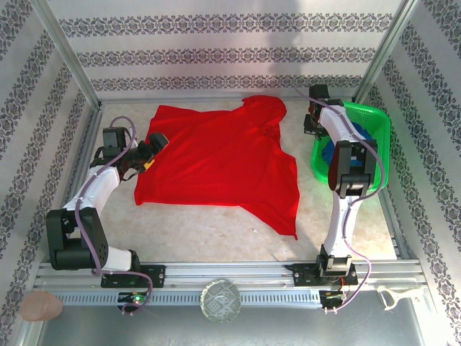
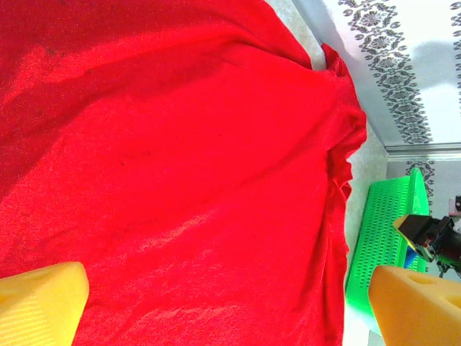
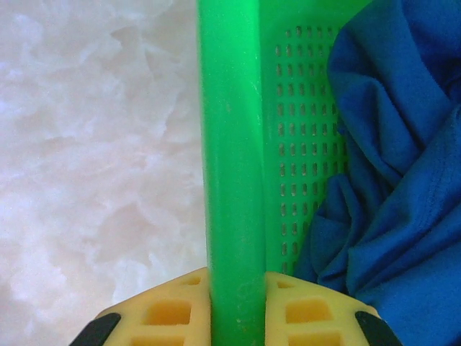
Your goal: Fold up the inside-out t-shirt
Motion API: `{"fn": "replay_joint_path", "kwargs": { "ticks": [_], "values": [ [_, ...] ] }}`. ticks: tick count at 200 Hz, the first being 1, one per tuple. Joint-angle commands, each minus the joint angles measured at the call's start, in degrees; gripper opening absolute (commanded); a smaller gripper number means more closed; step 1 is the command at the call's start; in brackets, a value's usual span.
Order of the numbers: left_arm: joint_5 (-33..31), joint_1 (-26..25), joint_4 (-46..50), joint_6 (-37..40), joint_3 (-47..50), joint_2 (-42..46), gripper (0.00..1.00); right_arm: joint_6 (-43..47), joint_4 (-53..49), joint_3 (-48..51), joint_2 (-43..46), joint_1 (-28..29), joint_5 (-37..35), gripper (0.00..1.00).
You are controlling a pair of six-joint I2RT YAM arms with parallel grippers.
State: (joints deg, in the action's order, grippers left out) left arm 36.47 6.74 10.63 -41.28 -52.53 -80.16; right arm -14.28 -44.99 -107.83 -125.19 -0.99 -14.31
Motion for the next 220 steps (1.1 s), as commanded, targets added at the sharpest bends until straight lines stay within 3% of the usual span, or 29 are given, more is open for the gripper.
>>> {"fn": "replay_joint_path", "kwargs": {
  "ticks": [1, 17, 23, 35, 41, 54, 91, 129, 169, 220],
  "values": [
    [0.8, -0.59, -2.31, -0.9, -1.53, -0.56, 1.0, 9.46, 0.08, -4.31, -3.78, 0.39, 0.37, 0.06],
    [0.71, -0.74, -2.47, -1.16, -1.84, -0.79, 1.0, 14.24, -1.74, -7.88, -6.2, 1.28, -2.5, 0.1],
    [0.69, -0.75, -2.47, -1.1, -1.99, -0.91, 1.0, 15.42, -2.69, -9.14, -6.97, 1.47, -3.82, 0.21],
    [0.59, -0.85, -2.52, -1.22, -2.27, -0.92, 1.0, 15.91, -4.22, -11.07, -7.53, 1.59, -5.92, 0.54],
    [0.47, -0.96, -2.53, -1.22, -2.23, -0.88, 1.0, 15.28, -4.72, -11.6, -7.06, 1.69, -5.84, 0.62],
    [0.28, -1.35, -2.54, -1.32, -2.38, -0.8, 1.0, 13.23, -3.85, -10.54, -4.29, 2.01, -4.01, 0.69],
    [-0.06, -2.41, -1.7, -0.86, -3.24, -1.24, 1.0, 7.22, 0.82, -2.12, 6.85, 7.02, 5.16, 0.69],
    [-0.8, -2.88, -0.89, -0.25, -3.55, -1.88, 1.0, -1.38, 5.22, 8.91, 9.18, 8.65, 13.46, 0.66],
    [-1.39, -3.07, -0.74, 0.52, -2.6, -3.72, 1.0, -4.02, 7.02, 14.58, 8.16, 3.82, 14.8, 0.65],
    [-1.87, -3.14, -3.16, 0.04, -0.22, -4.83, 1.0, -2.67, 6.32, 14.19, 9.22, -2.57, 18.52, 0.64]
  ]
}}
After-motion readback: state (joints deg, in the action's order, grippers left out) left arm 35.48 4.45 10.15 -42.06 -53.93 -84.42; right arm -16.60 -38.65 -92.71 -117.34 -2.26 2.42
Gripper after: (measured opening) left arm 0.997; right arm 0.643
